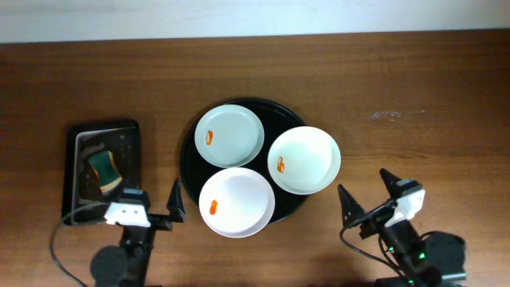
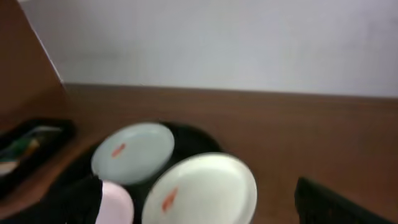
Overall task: Clean dirty plates on tray and stack at the side
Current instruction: 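Move the left gripper to the sponge in the soapy metal tray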
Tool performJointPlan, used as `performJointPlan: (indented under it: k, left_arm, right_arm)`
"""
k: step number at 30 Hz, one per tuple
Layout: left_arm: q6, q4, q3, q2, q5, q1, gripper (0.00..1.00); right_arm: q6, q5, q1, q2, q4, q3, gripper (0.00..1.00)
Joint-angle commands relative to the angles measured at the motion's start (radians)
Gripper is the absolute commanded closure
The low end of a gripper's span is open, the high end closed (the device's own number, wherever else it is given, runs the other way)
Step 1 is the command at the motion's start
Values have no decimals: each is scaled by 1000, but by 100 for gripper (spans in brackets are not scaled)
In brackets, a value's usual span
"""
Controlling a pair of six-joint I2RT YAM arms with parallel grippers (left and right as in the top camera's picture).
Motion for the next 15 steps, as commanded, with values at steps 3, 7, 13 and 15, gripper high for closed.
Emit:
performJointPlan:
  k: [3, 7, 13, 15]
  left_arm:
    - [-17, -374, 607, 591, 40, -3, 1]
    - [-18, -549, 852, 864, 140, -3, 1]
    - [-332, -734, 852, 1005, -289, 198, 2]
    - [-355, -738, 851, 1089, -281, 302, 26]
  right_arm:
    - [8, -26, -5, 631, -479, 653, 1]
    - [9, -204, -5, 1009, -712, 1025, 1]
    - [-45, -216, -5, 1152, -775, 1027, 5]
    - [-45, -216, -5, 1152, -778, 1027, 12]
